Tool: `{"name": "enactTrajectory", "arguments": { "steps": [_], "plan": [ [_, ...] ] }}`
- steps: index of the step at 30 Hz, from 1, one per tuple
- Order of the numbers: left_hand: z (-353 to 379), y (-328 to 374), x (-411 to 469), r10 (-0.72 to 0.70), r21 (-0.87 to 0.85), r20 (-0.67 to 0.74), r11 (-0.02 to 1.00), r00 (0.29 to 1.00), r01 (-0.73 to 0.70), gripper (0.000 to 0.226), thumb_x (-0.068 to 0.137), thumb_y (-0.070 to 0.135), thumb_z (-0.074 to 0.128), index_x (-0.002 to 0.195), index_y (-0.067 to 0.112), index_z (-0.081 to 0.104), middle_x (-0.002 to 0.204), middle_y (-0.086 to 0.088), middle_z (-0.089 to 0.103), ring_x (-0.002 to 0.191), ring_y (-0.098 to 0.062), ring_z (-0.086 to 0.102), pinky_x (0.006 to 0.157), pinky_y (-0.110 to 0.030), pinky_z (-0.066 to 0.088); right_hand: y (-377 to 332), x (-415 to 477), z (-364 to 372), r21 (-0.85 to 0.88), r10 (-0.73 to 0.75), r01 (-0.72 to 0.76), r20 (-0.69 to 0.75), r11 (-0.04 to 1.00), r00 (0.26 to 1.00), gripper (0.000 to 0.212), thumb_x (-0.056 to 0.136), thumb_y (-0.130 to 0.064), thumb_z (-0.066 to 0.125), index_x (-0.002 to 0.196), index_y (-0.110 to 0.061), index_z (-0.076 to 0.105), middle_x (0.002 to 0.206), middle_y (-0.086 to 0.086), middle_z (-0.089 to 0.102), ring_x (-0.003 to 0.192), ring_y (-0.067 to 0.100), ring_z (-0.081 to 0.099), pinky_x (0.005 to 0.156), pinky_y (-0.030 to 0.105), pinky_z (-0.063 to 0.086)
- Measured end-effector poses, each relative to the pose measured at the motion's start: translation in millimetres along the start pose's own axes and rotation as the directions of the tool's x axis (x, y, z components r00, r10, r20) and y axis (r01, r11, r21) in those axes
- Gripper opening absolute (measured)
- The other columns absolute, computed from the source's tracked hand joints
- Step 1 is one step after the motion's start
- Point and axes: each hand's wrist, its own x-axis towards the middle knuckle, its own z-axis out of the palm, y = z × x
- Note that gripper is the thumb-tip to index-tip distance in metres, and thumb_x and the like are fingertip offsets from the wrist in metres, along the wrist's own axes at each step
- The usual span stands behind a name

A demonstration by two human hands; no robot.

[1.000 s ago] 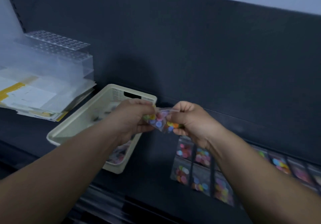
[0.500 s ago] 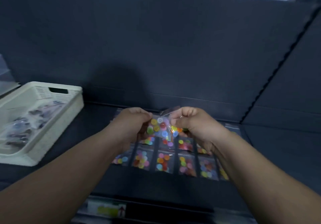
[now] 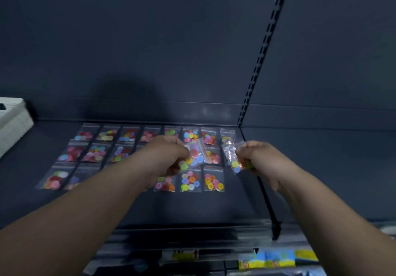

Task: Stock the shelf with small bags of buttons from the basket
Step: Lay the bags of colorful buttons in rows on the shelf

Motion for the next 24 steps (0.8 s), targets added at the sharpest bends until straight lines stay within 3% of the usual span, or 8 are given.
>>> {"name": "enactTrajectory", "arguments": {
  "steps": [3, 8, 10, 13, 15, 18, 24],
  "plan": [
    [10.5, 1.7, 0.4, -0.019, -0.061, -0.029, 0.998, 0.999, 0.017, 0.019, 0.082, -0.002, 0.062, 0.071, 0.010, 0.053, 0.060, -0.008, 0.056, 0.052, -0.016, 0.051, 0.046, -0.023, 0.048, 22.6, -1.5, -14.4, -0.057, 0.049, -0.052, -0.059, 0.997, 0.997, 0.008, 0.084, -0.004, 0.061, 0.079, -0.008, 0.067, 0.072, 0.008, 0.064, 0.066, 0.019, 0.056, 0.067, 0.027, 0.048],
    [20.4, -2.9, 1.3, -0.040, -0.133, -0.049, 0.991, 0.998, 0.033, 0.016, 0.081, -0.003, 0.063, 0.074, 0.009, 0.055, 0.075, -0.013, 0.061, 0.059, -0.019, 0.057, 0.056, -0.028, 0.053, 42.2, 1.7, -12.6, -0.122, 0.067, -0.069, -0.021, 0.990, 0.998, 0.009, 0.083, -0.002, 0.061, 0.081, -0.011, 0.062, 0.069, 0.005, 0.062, 0.058, 0.015, 0.053, 0.055, 0.026, 0.045],
    [21.4, -5.0, -0.6, -0.036, -0.123, -0.036, 0.992, 0.999, 0.031, 0.016, 0.081, -0.002, 0.063, 0.075, 0.009, 0.055, 0.075, -0.014, 0.062, 0.058, -0.019, 0.056, 0.058, -0.029, 0.052, 50.3, 5.6, -11.5, -0.361, -0.038, 0.014, -0.060, 0.932, 0.998, 0.012, 0.080, -0.008, 0.063, 0.090, -0.015, 0.061, 0.084, 0.002, 0.066, 0.073, 0.018, 0.062, 0.066, 0.031, 0.052],
    [19.1, -7.1, -1.1, -0.034, -0.119, -0.038, 0.992, 0.999, 0.030, 0.016, 0.081, -0.002, 0.064, 0.074, 0.009, 0.056, 0.081, -0.016, 0.063, 0.061, -0.020, 0.057, 0.058, -0.030, 0.052, 54.0, 1.3, -11.8, -0.689, -0.264, 0.120, -0.107, 0.715, 0.959, 0.029, 0.081, -0.016, 0.064, 0.109, -0.020, 0.058, 0.104, -0.003, 0.056, 0.093, 0.018, 0.057, 0.074, 0.025, 0.043],
    [16.8, -8.0, -0.7, -0.032, -0.121, -0.045, 0.992, 0.998, 0.026, 0.018, 0.081, -0.002, 0.064, 0.072, 0.011, 0.055, 0.083, -0.015, 0.063, 0.062, -0.020, 0.057, 0.058, -0.030, 0.052, 53.4, -4.6, -10.1, -0.697, -0.338, 0.215, -0.042, 0.684, 0.940, 0.023, 0.082, -0.015, 0.065, 0.103, -0.022, 0.061, 0.099, -0.004, 0.050, 0.087, 0.015, 0.054, 0.069, 0.021, 0.037],
    [14.9, -8.6, -0.9, -0.024, -0.112, -0.043, 0.993, 0.999, 0.020, 0.020, 0.080, -0.002, 0.064, 0.071, 0.012, 0.055, 0.082, -0.013, 0.064, 0.061, -0.018, 0.058, 0.054, -0.027, 0.050, 59.1, -6.4, -5.1, -0.684, -0.329, 0.297, 0.088, 0.666, 0.940, 0.010, 0.082, -0.016, 0.068, 0.087, -0.022, 0.062, 0.092, -0.005, 0.051, 0.083, 0.013, 0.055, 0.062, 0.012, 0.036],
    [10.9, -11.7, -2.9, -0.011, -0.095, -0.029, 0.995, 1.000, 0.008, 0.017, 0.082, 0.002, 0.066, 0.074, 0.014, 0.057, 0.076, -0.007, 0.066, 0.059, -0.014, 0.060, 0.054, -0.026, 0.049, 62.2, -0.2, -3.9, -0.690, -0.325, 0.303, 0.102, 0.657, 0.940, 0.001, 0.085, -0.019, 0.066, 0.085, -0.019, 0.067, 0.092, -0.005, 0.053, 0.080, 0.012, 0.055, 0.060, 0.004, 0.032]
  ]
}}
